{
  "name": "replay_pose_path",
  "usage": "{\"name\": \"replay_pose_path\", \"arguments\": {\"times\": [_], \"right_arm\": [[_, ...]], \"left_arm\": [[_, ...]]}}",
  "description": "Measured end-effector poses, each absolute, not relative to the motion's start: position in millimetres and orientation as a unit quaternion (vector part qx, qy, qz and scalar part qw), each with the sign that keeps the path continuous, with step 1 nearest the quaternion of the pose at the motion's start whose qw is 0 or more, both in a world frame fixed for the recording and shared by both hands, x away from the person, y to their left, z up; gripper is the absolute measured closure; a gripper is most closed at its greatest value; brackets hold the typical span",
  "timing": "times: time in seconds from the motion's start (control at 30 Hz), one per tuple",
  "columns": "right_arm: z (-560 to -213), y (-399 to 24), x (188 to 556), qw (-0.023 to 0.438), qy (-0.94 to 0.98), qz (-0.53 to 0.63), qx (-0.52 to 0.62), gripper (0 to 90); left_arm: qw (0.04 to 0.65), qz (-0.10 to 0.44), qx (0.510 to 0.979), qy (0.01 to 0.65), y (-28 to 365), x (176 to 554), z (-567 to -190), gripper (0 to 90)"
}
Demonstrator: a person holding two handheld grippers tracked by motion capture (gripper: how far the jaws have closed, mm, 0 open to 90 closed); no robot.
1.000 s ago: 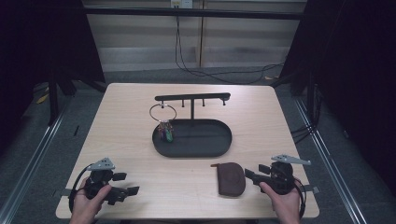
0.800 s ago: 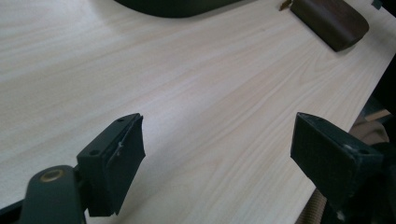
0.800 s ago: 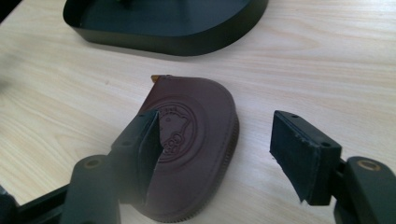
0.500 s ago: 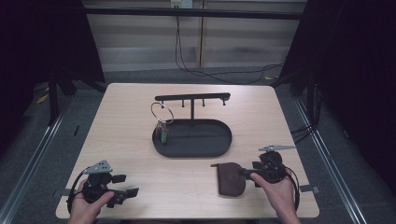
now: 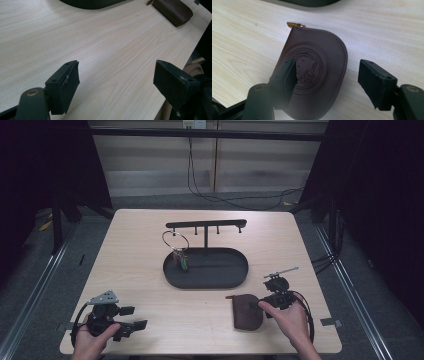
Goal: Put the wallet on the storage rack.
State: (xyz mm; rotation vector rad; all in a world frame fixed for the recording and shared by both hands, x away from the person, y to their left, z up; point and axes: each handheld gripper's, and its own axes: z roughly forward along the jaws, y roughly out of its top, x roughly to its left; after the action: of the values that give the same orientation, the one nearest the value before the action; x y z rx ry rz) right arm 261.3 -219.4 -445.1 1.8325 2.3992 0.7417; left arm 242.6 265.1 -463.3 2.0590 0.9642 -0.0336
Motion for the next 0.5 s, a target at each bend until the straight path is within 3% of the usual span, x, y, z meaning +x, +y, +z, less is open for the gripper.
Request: {"name": "replay_pose_path", "arguments": {"times": [0.1,0.5], "right_arm": [[-449.4,-215.9,265.1,-0.012,0.783,0.203,0.588,35.4],[-455.8,-213.2,275.8,-0.051,0.777,0.169,0.605,33.2]], "left_arm": [[0.42,-0.014,0.823,0.382,264.3,242.2,-463.1,20.7],[0.419,-0.014,0.822,0.385,266.8,243.1,-462.6,20.7]]}}
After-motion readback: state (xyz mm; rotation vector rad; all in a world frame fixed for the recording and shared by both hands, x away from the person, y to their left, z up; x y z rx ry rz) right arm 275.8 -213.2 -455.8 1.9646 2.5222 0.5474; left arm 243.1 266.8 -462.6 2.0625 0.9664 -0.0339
